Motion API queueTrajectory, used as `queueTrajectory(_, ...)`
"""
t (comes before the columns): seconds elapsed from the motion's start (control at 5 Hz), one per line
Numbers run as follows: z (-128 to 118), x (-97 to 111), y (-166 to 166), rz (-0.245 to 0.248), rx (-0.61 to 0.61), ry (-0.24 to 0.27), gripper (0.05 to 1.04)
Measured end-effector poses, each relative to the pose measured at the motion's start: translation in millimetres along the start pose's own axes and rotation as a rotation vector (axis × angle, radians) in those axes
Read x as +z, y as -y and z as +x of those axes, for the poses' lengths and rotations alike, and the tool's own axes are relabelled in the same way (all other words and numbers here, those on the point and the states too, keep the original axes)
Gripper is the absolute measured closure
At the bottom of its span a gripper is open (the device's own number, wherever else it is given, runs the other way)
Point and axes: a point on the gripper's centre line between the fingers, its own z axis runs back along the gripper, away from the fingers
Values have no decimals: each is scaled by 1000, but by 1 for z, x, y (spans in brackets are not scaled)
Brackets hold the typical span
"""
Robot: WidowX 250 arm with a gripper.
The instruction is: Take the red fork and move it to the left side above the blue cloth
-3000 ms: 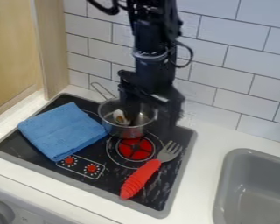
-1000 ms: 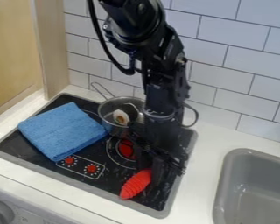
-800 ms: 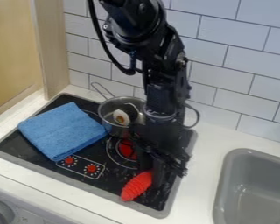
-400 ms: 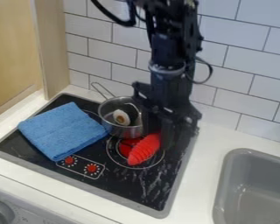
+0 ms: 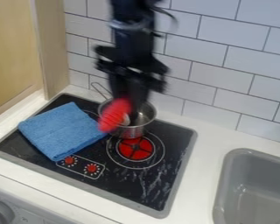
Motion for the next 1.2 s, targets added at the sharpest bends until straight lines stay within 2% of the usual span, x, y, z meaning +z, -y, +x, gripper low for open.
queueTrajectory(0.2,-10,3,-21,-8,149,14,749)
queueTrajectory(0.4,-20,7,-41,4,339,-12,749)
queueTrajectory(0.6,-28,14,-57,30,470,17,749)
queueTrajectory(0.8,-48,6,-78,55,577,-15,749)
queueTrajectory(1.2,-45,-31,-97,80,575,-92,749)
